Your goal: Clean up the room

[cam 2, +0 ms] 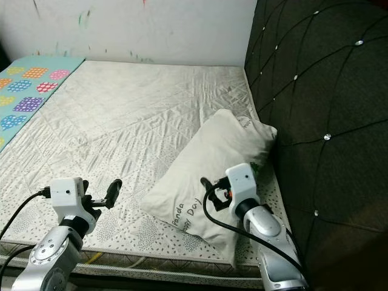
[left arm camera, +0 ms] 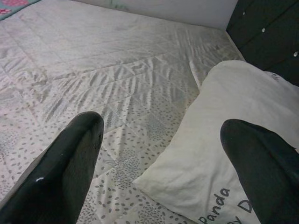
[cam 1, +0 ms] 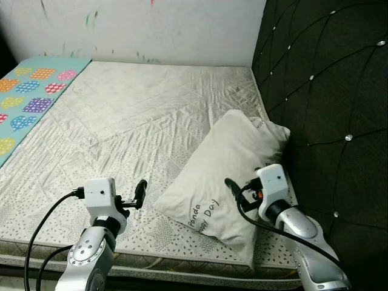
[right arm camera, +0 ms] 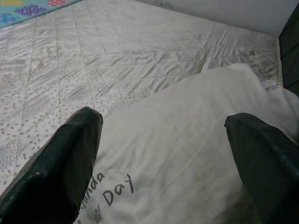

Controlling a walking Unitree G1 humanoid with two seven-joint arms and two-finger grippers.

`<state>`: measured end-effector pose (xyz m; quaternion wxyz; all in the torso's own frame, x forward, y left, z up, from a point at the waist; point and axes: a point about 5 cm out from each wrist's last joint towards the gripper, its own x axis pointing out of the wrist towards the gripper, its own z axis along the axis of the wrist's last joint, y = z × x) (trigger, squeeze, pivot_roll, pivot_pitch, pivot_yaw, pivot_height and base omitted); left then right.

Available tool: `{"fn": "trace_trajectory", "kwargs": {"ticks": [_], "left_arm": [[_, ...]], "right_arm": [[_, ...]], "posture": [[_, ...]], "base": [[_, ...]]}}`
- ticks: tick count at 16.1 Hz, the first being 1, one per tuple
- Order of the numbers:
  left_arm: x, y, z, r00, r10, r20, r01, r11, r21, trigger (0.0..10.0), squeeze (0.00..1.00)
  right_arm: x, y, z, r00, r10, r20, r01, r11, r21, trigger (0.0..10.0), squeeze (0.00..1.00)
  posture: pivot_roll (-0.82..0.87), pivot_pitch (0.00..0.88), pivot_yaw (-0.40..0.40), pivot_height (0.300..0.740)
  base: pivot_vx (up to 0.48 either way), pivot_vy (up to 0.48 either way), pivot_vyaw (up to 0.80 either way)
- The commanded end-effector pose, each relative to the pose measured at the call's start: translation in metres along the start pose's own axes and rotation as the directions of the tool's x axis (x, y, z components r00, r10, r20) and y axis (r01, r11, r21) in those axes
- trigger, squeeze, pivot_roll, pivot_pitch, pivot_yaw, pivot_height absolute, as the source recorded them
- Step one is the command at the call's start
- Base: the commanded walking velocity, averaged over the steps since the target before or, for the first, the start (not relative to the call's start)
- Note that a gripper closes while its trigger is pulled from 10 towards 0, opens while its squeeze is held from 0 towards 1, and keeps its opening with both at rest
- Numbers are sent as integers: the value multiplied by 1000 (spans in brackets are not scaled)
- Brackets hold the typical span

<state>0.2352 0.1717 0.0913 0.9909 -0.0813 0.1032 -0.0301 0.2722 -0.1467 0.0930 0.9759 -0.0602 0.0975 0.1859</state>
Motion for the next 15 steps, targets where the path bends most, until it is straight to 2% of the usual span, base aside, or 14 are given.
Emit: {"fn": "trace_trajectory", "kwargs": {"ticks": [1, 11, 15], "left_arm": [[0, 0, 3, 1000, -10, -1, 10, 1000, 7, 10000, 0], [4, -2, 7, 1000, -16, 22, 16, 1000, 9, 10000, 0], [5, -4, 9, 999, -21, 40, 20, 1000, 9, 10000, 0]], "right_arm": [[-2, 1, 1, 1000, 3, 3, -3, 1000, 10, 10000, 0], [4, 8, 9, 997, 66, 39, -66, 998, 5, 10000, 0], [5, 6, 10, 996, 75, 43, -74, 997, -11, 10000, 0]], "posture": [[-143, 6, 20, 740], [-132, 0, 12, 627], [-134, 0, 8, 623]], "base": [[0, 0, 0], [0, 0, 0], [0, 0, 0]]}}
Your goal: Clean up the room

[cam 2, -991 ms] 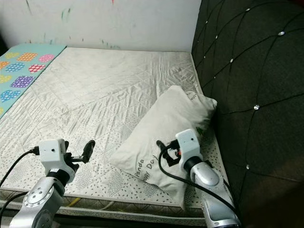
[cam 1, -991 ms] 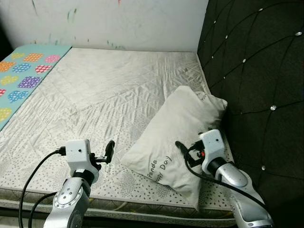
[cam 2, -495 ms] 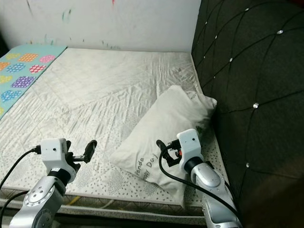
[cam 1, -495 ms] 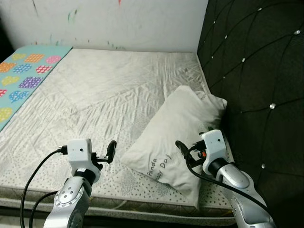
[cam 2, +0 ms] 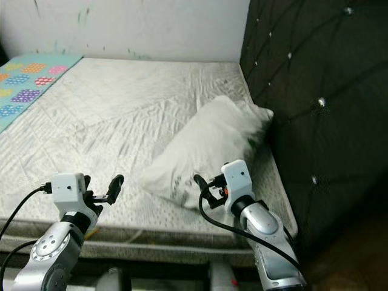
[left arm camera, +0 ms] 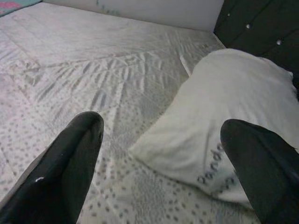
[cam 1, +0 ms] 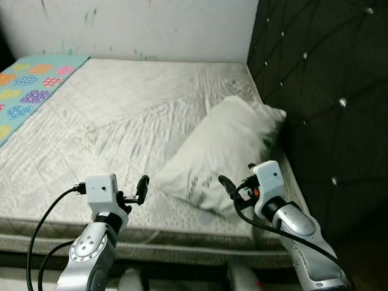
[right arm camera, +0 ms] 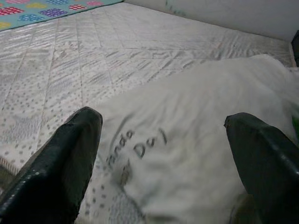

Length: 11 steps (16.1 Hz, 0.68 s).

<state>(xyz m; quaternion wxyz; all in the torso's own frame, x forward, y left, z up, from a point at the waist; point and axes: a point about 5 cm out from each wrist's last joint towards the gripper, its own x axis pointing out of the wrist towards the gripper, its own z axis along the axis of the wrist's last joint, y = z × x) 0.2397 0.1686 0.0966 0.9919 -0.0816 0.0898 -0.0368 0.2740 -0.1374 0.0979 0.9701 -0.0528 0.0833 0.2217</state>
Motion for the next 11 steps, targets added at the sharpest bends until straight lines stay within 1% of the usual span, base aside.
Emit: {"fn": "trace_trajectory", "kwargs": {"ticks": [1, 4, 6, 9, 11], "left_arm": [[2, 0, 4, 1000, -4, 16, 4, 1000, 6, 10000, 0], [3, 0, 5, 1000, 5, 26, -5, 1000, 1, 10000, 0], [3, 0, 5, 1000, 7, 27, -7, 1000, 0, 10000, 0], [4, -1, 5, 1000, 6, 28, -6, 1000, -3, 10000, 0], [4, -1, 5, 999, 2, 35, -2, 1000, -6, 10000, 0]], "right_arm": [[2, -2, 4, 1000, 2, 11, -2, 1000, -12, 10000, 0], [4, -2, 6, 1000, 15, 19, -14, 1000, -20, 10000, 0], [4, -1, 6, 1000, 21, 21, -20, 1000, -21, 10000, 0], [5, 0, 7, 999, 32, 32, -31, 999, -26, 10000, 0], [6, -1, 8, 999, 27, 35, -26, 999, -18, 10000, 0]], "posture": [[-134, 0, 7, 623], [-133, 0, 1, 623], [-134, 0, 0, 613], [-136, 0, -2, 580], [-136, 0, -3, 580]], "base": [[0, 0, 0], [0, 0, 0], [0, 0, 0], [0, 0, 0], [0, 0, 0]]}}
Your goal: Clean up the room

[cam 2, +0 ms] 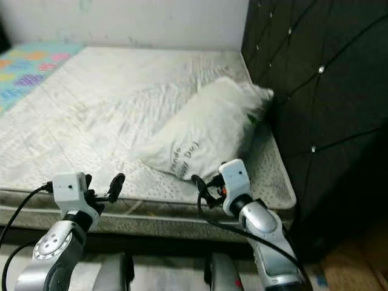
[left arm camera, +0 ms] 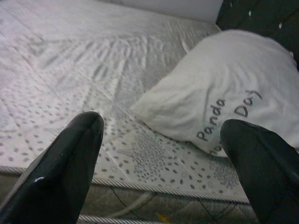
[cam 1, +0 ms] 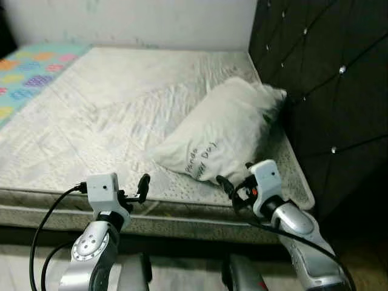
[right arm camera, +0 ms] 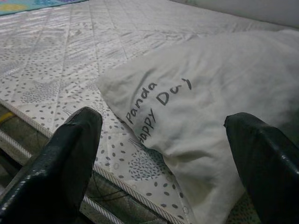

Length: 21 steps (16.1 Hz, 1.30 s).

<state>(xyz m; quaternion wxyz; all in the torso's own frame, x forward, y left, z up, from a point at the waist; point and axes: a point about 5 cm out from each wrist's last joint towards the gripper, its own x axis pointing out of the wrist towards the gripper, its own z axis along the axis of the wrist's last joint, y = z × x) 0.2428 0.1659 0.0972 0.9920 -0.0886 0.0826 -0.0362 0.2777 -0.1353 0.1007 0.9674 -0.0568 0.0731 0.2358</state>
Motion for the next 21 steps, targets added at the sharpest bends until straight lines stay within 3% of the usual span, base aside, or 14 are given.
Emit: {"fn": "trace_trajectory", "kwargs": {"ticks": [1, 12, 21], "left_arm": [[0, 2, 5, 1000, 2, 22, -2, 1000, 6, 10000, 0], [1, -1, 6, 999, -33, 38, 32, 999, 12, 10000, 0], [2, -3, 6, 998, -45, 34, 44, 999, 14, 10000, 0]], "right_arm": [[2, -1, 4, 1000, -1, 18, 1, 1000, -4, 10000, 0], [2, -4, 4, 999, -17, 29, 17, 1000, -10, 10000, 0], [4, -5, 4, 999, -21, 29, 21, 1000, -14, 10000, 0]], "posture": [[-136, 0, -3, 580], [-136, 0, 1, 580], [-135, 0, 1, 580]], "base": [[0, 0, 0], [267, 0, 0], [399, 0, 0]]}}
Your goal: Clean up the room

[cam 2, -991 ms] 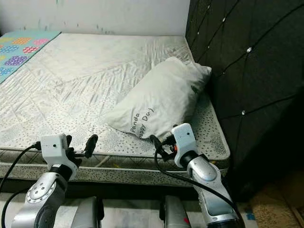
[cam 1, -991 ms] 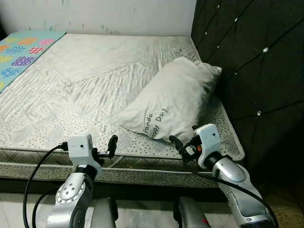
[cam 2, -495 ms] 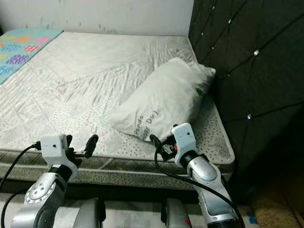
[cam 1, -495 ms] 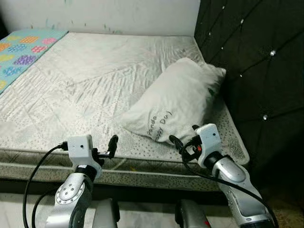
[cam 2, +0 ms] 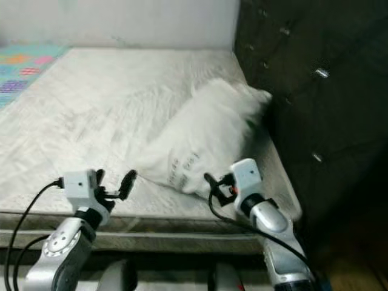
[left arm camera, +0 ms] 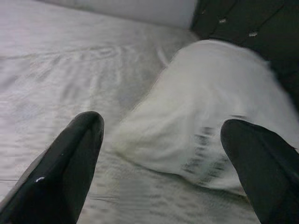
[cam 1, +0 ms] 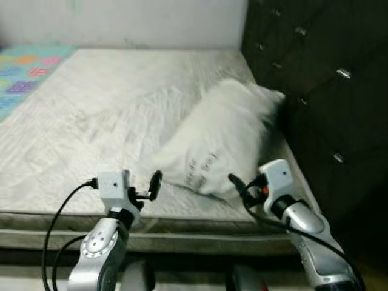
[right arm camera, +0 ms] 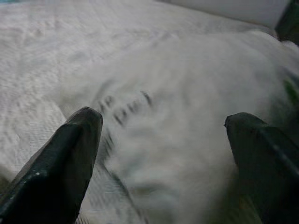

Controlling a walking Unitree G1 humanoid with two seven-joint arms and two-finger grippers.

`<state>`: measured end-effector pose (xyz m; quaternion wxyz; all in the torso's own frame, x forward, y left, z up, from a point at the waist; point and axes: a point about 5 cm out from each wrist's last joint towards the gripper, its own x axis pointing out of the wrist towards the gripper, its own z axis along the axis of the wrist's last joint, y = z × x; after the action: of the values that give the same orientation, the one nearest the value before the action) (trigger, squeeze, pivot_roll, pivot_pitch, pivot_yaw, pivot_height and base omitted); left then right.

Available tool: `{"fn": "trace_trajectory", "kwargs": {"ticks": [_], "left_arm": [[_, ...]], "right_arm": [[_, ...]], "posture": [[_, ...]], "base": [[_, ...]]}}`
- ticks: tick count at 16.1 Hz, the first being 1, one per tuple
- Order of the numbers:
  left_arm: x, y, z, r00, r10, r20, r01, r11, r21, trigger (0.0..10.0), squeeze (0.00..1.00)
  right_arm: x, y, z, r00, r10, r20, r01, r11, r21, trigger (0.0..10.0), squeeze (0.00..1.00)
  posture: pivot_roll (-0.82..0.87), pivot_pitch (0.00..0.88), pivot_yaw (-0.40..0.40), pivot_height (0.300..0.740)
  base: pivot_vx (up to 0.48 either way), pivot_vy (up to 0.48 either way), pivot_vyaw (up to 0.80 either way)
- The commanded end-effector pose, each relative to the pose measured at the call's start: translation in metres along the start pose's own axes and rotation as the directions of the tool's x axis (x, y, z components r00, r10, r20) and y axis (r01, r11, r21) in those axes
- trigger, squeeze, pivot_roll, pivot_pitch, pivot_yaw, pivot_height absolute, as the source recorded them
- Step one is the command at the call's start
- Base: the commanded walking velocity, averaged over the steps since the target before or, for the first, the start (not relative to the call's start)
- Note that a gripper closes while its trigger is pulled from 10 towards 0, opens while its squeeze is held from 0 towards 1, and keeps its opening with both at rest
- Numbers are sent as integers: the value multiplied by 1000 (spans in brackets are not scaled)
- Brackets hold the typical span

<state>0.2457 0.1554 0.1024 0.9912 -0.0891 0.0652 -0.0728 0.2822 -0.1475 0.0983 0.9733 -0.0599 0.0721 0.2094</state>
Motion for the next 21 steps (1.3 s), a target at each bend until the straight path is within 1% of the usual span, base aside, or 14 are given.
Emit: {"fn": "trace_trajectory", "kwargs": {"ticks": [1, 6, 10, 14, 15, 16, 17, 19, 20, 21], "left_arm": [[-1, 8, 1, 1000, 30, 2, -30, 1000, 8, 10000, 0], [-2, 7, 2, 1000, 25, 10, -25, 1000, 0, 10000, 0], [-2, 5, 0, 999, 35, -1, -35, 999, -9, 10000, 0], [-3, 8, -4, 998, 56, -32, -56, 998, -12, 10000, 0], [-3, 8, -6, 997, 61, -48, -61, 998, -9, 10000, 0], [-3, 9, -12, 992, 75, -106, -73, 997, 21, 10000, 0], [-3, 7, -11, 993, 60, -104, -60, 998, 1, 10000, 0], [-4, 5, -8, 994, 47, -98, -48, 999, -7, 10000, 0], [-4, 6, -7, 994, 48, -93, -49, 999, -10, 10000, 0], [-6, 6, -7, 994, 50, -97, -52, 999, -9, 10000, 0]], "right_arm": [[5, 10, 7, 999, 37, 30, -37, 999, -12, 10000, 0], [5, 8, 6, 999, 36, 29, -36, 999, -16, 10000, 0], [4, 9, 3, 999, 43, 20, -43, 999, -19, 10000, 0], [7, 8, 1, 999, 44, -4, -44, 999, -30, 10000, 0], [7, 6, 1, 999, 34, -16, -34, 998, -43, 10000, 0], [7, 3, 2, 999, 38, -28, -40, 997, -63, 10000, 0], [6, 2, 2, 999, 37, -39, -40, 997, -71, 10000, 0], [7, -1, 1, 998, 26, -63, -31, 997, -72, 10000, 0], [8, -2, 0, 997, 13, -74, -17, 999, -48, 10000, 0], [9, 1, -1, 996, 15, -84, -19, 999, -47, 10000, 0]], "posture": [[-136, 0, 2, 580], [-135, 0, 0, 580], [-132, 0, -4, 580], [-127, 0, -8, 580], [-125, 0, -8, 580], [-124, 0, -9, 580], [-126, 0, -11, 580], [-121, 2, -13, 580], [-120, 7, -12, 580], [-117, 14, -10, 580]], "base": [[405, 0, 0], [368, 0, 0], [0, 0, 0], [0, 0, 0], [0, 0, 0], [0, 0, 0], [0, 0, 0], [0, 0, 0], [0, 0, 0], [0, 0, 0]]}}
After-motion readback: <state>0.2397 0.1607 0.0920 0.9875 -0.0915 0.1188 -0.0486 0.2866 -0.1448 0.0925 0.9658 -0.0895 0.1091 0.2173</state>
